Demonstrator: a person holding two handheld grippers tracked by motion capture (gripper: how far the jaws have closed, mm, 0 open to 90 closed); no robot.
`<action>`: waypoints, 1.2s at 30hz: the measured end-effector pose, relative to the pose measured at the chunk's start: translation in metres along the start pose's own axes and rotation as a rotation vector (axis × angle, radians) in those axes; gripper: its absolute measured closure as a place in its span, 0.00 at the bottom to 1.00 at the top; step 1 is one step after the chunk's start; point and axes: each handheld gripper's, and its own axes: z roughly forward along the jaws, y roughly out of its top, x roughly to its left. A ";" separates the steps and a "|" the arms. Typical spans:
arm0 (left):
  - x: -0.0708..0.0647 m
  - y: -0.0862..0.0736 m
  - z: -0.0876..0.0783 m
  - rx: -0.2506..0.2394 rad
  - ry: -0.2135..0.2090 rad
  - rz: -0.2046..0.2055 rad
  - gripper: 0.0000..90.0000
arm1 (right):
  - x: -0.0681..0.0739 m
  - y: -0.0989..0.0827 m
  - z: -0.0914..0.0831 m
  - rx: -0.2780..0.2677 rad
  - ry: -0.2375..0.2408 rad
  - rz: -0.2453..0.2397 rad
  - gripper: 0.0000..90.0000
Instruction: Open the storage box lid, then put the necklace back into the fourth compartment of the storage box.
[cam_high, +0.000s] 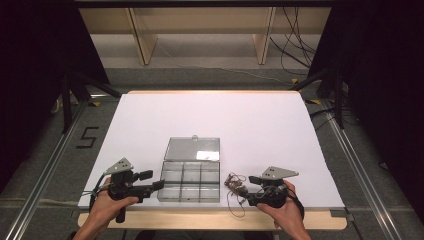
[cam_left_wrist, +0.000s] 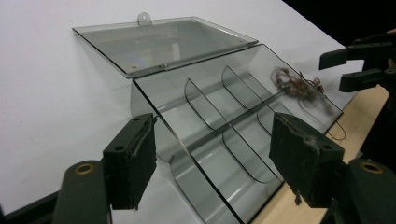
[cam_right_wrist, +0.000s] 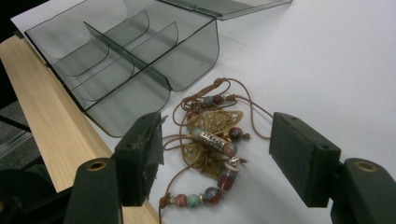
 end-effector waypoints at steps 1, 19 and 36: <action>-0.002 -0.001 -0.001 0.005 0.001 0.002 0.34 | -0.002 0.000 0.001 -0.011 0.003 -0.018 0.40; -0.026 -0.028 0.000 0.061 0.024 0.129 0.27 | -0.006 -0.001 0.003 0.007 -0.010 -0.034 0.39; -0.027 -0.043 0.002 0.088 0.059 0.098 0.27 | -0.008 0.013 0.020 0.042 0.016 -0.061 0.38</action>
